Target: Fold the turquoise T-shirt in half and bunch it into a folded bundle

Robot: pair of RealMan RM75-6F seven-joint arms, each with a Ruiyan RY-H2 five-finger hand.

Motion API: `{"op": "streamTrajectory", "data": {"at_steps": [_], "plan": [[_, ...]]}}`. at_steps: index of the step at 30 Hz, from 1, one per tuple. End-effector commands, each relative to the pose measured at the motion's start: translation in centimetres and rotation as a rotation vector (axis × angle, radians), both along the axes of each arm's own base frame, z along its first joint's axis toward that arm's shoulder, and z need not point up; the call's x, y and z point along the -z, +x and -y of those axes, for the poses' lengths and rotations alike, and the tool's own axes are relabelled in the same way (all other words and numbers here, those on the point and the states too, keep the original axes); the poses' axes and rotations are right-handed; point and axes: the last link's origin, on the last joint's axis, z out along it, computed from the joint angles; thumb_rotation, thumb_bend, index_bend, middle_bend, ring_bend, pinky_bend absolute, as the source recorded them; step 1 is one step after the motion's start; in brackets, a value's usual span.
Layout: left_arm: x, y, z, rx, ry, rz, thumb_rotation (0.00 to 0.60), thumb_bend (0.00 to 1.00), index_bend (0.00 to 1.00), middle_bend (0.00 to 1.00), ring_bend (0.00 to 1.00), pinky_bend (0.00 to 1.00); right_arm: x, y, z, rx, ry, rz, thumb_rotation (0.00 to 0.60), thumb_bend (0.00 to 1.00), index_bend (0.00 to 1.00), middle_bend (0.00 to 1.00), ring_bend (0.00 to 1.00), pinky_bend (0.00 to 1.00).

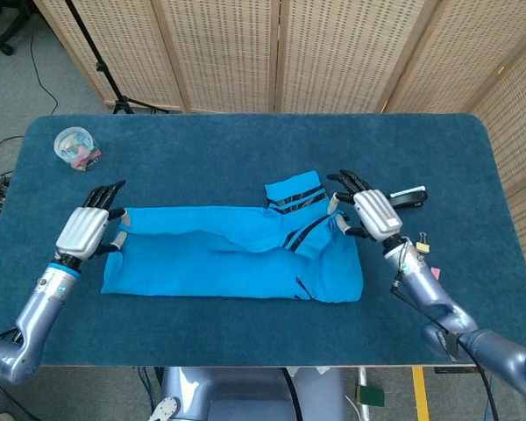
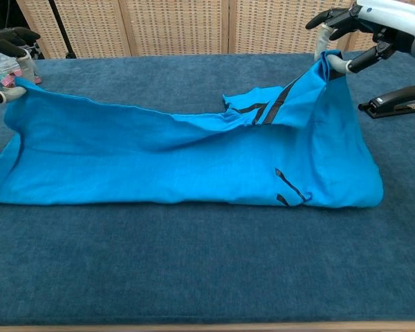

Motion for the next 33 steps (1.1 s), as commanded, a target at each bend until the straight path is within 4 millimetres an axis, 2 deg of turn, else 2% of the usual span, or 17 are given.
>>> {"op": "streamTrajectory", "data": {"at_steps": [1,8,14,16,18,20,21,23,33], "plan": [[0.9,0.1,-2.1,-0.039,0.004,-0.001,0.600,0.60,0.75,0.00,0.00,0.00,2.1,-0.1,2.8,0.078,0.012,-0.007,0.600,0.54,0.67,0.14,0.00,0.15],[1.9,-0.1,-4.5,-0.092,0.015,-0.009,0.600,0.60,0.75,0.00,0.00,0.00,3.3,-1.3,5.2,0.156,0.012,-0.034,0.600,0.54,0.67,0.14,0.00,0.15],[2.5,-0.6,-5.4,-0.129,0.012,-0.039,0.600,0.57,0.75,0.00,0.00,0.00,3.6,-1.9,6.1,0.190,0.012,-0.050,0.600,0.54,0.67,0.14,0.00,0.15],[3.1,-1.2,-5.6,-0.163,-0.016,-0.072,0.600,0.49,0.65,0.00,0.00,0.00,3.8,-2.4,6.2,0.205,0.016,-0.065,0.600,0.54,0.67,0.14,0.00,0.15],[3.3,-1.6,-5.6,-0.190,-0.044,-0.106,0.600,0.32,0.25,0.00,0.00,0.00,4.0,-2.6,6.3,0.210,0.020,-0.078,0.600,0.54,0.67,0.14,0.00,0.15],[3.2,-1.8,-5.6,-0.215,-0.050,-0.123,0.600,0.19,0.02,0.00,0.00,0.00,4.2,-2.8,6.3,0.216,0.025,-0.087,0.600,0.54,0.67,0.14,0.00,0.15],[3.0,-1.6,-5.6,-0.220,-0.029,-0.117,0.600,0.14,0.00,0.00,0.00,0.00,4.4,-2.9,6.4,0.221,0.029,-0.091,0.600,0.54,0.67,0.14,0.00,0.15],[2.8,-1.5,-5.5,-0.224,-0.013,-0.114,0.600,0.11,0.00,0.00,0.00,0.00,4.5,-2.9,6.4,0.223,0.031,-0.095,0.600,0.54,0.67,0.14,0.00,0.15],[0.0,-1.0,-4.1,-0.213,0.046,-0.061,0.600,0.10,0.00,0.00,0.00,0.00,5.4,-2.4,7.3,0.262,0.029,-0.124,0.600,0.54,0.67,0.14,0.00,0.15]]}}
